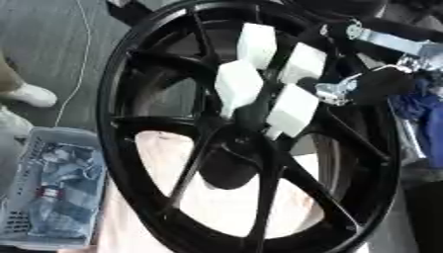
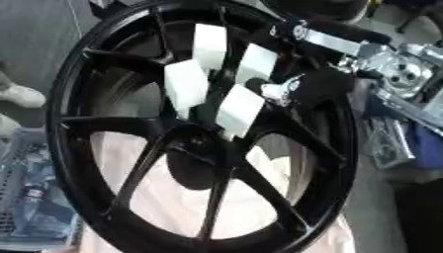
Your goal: Pull the pin out of the wheel hub.
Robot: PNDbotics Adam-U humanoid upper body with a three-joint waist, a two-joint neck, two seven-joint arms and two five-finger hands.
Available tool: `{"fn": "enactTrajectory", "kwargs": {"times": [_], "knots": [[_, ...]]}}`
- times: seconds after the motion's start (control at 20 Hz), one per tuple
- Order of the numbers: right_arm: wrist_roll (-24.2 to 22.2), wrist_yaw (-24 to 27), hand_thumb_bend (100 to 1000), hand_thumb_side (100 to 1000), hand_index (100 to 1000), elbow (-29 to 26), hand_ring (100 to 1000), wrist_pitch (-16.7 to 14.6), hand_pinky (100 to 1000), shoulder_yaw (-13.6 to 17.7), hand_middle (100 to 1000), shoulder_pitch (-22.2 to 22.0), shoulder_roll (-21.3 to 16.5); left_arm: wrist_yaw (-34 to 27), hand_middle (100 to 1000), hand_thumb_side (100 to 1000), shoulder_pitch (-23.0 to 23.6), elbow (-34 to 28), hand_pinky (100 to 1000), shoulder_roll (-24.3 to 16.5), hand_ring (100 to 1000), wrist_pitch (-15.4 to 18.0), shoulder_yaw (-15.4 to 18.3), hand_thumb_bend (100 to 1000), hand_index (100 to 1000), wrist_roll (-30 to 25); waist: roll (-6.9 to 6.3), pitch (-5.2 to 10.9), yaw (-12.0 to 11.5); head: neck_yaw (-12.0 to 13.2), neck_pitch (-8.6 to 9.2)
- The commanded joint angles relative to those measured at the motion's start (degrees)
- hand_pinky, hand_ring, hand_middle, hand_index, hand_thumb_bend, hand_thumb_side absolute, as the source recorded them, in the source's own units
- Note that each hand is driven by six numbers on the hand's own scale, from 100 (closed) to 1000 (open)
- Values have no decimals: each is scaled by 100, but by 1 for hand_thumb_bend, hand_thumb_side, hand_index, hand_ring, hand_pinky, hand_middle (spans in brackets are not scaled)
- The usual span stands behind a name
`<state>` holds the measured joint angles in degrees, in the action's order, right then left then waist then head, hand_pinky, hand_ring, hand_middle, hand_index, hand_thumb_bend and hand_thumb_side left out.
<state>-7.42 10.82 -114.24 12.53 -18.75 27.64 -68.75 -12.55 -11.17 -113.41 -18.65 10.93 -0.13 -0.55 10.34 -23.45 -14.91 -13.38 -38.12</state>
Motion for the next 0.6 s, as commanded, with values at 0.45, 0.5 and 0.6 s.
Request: {"fn": "enactTrajectory", "kwargs": {"times": [0.45, 0.5, 0.6], "knots": [[154, 94, 281, 413, 770, -36, 836, 21, 584, -8, 635, 86, -48, 38, 634, 733, -31, -118, 882, -15, 700, -34, 1, 100, 764, -27, -36, 69, 2, -15, 7], [187, 124, 268, 405, 758, -36, 830, 24, 581, -9, 621, 92, -46, 39, 634, 732, -31, -118, 882, -13, 700, -35, 2, 100, 764, -27, -37, 71, 3, -17, 7], [246, 182, 256, 397, 745, -36, 823, 33, 575, -9, 608, 99, -42, 42, 634, 731, -31, -118, 883, -16, 701, -31, 3, 100, 764, -29, -39, 75, 3, -16, 4]]}}
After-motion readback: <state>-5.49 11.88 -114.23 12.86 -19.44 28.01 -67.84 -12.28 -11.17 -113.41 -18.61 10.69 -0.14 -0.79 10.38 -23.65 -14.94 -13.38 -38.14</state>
